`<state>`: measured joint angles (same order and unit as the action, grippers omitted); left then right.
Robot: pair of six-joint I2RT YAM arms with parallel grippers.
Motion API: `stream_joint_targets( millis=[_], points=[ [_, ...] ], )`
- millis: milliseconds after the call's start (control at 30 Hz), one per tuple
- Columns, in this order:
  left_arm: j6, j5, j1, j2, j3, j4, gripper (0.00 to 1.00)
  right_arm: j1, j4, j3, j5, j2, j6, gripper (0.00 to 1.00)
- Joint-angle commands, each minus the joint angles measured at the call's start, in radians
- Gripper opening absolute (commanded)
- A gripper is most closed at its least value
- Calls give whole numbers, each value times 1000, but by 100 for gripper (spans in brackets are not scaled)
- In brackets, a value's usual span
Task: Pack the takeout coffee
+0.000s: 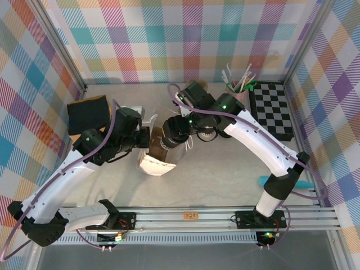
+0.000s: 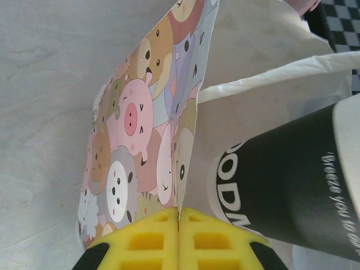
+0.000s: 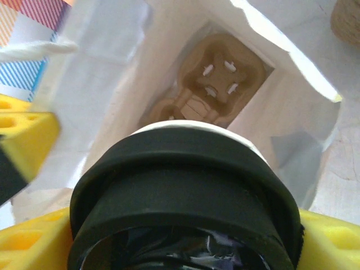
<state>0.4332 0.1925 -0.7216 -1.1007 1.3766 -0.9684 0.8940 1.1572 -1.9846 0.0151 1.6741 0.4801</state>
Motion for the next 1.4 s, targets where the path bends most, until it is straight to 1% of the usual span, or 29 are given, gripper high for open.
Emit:
stream_joint_targets(
  millis=[0,133,267,400,600,800,867,1100,1367],
  points=[
    [-2,-5,-20,22,-6,50,0,13,-31,38,-20,-64,36,77],
    [-6,-50,-33,4,-1,65,0,37,-55,96,-26,-92,59,77],
    [-8,-35,-81,-8,-1,54,0,61,-70,148,-55,-110,80,77],
    [-7,-32,-84,-4,-4,45,0,86,-110,224,-85,-143,110,76],
    [-3,-72,-85,-13,-7,29,0,130,-140,309,-123,-176,154,76],
    [-4,-93,-86,-13,-18,1,0,150,-177,378,-221,-223,198,75],
    [-2,-102,-86,-15,-19,-7,0,149,-193,391,-247,-230,204,75],
    [15,-111,-85,-13,-29,-21,0,150,-259,403,-253,-212,200,76],
    [70,-125,-85,1,-51,10,0,148,-344,412,-271,-197,168,76]
  ],
)
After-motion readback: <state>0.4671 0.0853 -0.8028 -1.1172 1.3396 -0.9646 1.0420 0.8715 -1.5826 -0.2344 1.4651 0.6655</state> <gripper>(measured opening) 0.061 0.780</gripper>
